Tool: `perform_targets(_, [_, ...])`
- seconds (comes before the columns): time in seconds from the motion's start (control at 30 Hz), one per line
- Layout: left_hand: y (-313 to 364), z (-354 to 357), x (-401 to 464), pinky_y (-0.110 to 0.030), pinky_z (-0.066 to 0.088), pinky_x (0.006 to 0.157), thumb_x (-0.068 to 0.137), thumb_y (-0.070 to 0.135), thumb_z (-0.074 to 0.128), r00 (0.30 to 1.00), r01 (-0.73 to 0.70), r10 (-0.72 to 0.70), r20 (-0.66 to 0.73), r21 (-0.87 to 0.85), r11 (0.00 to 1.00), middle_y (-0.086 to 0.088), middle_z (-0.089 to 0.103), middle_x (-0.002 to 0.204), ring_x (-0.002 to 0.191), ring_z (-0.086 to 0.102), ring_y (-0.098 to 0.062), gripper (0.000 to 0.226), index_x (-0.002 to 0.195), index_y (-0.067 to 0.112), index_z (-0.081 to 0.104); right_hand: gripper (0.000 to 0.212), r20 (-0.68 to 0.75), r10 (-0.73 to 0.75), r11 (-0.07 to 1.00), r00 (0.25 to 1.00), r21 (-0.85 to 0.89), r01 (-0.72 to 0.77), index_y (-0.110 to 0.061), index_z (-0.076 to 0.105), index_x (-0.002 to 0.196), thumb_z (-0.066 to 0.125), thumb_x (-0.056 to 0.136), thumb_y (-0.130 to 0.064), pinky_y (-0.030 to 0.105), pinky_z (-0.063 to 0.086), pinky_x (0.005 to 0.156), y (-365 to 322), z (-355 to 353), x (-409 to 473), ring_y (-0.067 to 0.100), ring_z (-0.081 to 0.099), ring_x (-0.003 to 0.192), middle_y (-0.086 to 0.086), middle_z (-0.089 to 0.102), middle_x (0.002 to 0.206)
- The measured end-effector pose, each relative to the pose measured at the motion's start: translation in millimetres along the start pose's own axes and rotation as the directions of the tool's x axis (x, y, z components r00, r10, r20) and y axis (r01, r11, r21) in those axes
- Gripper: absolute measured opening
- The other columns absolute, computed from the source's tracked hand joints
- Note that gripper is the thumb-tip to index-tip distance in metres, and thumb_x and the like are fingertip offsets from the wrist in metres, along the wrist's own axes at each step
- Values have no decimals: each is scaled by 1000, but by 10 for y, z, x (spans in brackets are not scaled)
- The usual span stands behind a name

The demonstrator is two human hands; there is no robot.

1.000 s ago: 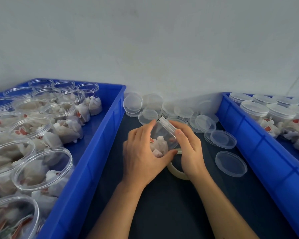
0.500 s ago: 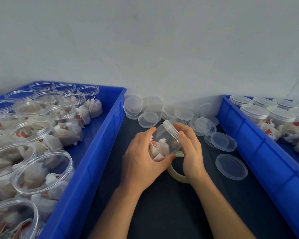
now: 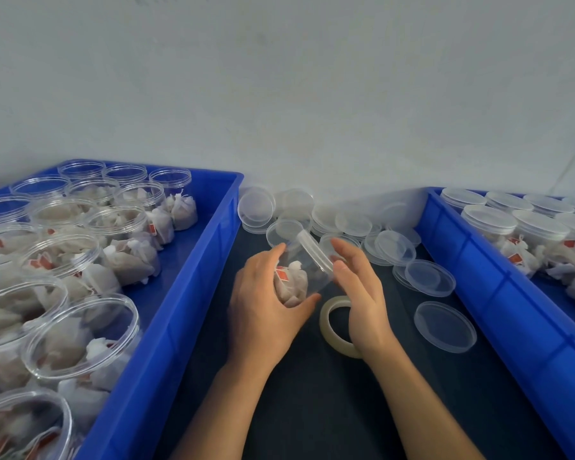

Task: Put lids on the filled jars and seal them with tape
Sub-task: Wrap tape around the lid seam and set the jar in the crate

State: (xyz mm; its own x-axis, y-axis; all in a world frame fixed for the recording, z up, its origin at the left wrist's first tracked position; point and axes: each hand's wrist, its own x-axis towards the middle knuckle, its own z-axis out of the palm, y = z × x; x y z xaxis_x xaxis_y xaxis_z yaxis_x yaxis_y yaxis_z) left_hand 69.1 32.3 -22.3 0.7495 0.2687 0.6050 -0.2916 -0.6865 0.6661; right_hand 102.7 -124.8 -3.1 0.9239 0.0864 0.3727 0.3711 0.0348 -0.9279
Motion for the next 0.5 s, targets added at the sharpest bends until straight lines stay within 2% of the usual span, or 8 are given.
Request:
perform_targets(0.1, [11,25,-11,-24,49,97,68,50,95,996,-79,78,37,45,996,15,58,139,129,53,-8,92,149,30,54,53,-36,-7,999,999,-36,6,-19,62,139,65,89,-35,17,50,101,-27,42,-10,1,62,123,-4,66,135])
perform_targets(0.2, [0,29,-8,-31,54,101,69,47,97,991,-129,126,45,74,989,11,59,143,135,52,-11,92,149,28,55,57,-118,1,987,993,-158,-20,-33,61,133,69,81,-54,14,49,93,-46,37,-12,-1,60,111,-2,58,129])
perform_targets(0.27, [-12,21,1,-32,54,103,69,46,98,988,-145,142,57,69,987,11,58,145,138,51,-10,93,149,29,54,63,-95,16,984,995,-176,-33,-41,55,137,65,79,-63,19,46,97,-38,10,-13,-1,57,111,-5,49,133])
perform_targets(0.37, [-17,18,7,-28,51,103,68,43,99,988,-149,146,57,57,987,12,58,145,138,51,-9,94,149,29,55,69,-27,27,997,999,-67,-29,-41,46,152,56,86,-57,17,44,98,-20,-33,-8,-11,53,121,-13,44,148])
perform_targets(0.43, [-15,20,5,-25,49,104,67,42,99,988,-149,146,56,58,987,11,58,145,137,51,-10,94,149,28,55,74,7,14,999,1000,-33,-14,-40,46,155,57,83,-54,15,46,97,-2,-63,7,-8,53,130,-17,50,150])
perform_targets(0.5, [-16,19,5,-21,45,104,67,42,99,987,-150,147,61,59,987,11,58,145,137,51,-10,94,149,28,55,69,14,8,999,1000,-31,-8,-39,49,153,61,85,-42,15,49,96,5,-76,30,-2,57,130,-14,60,143])
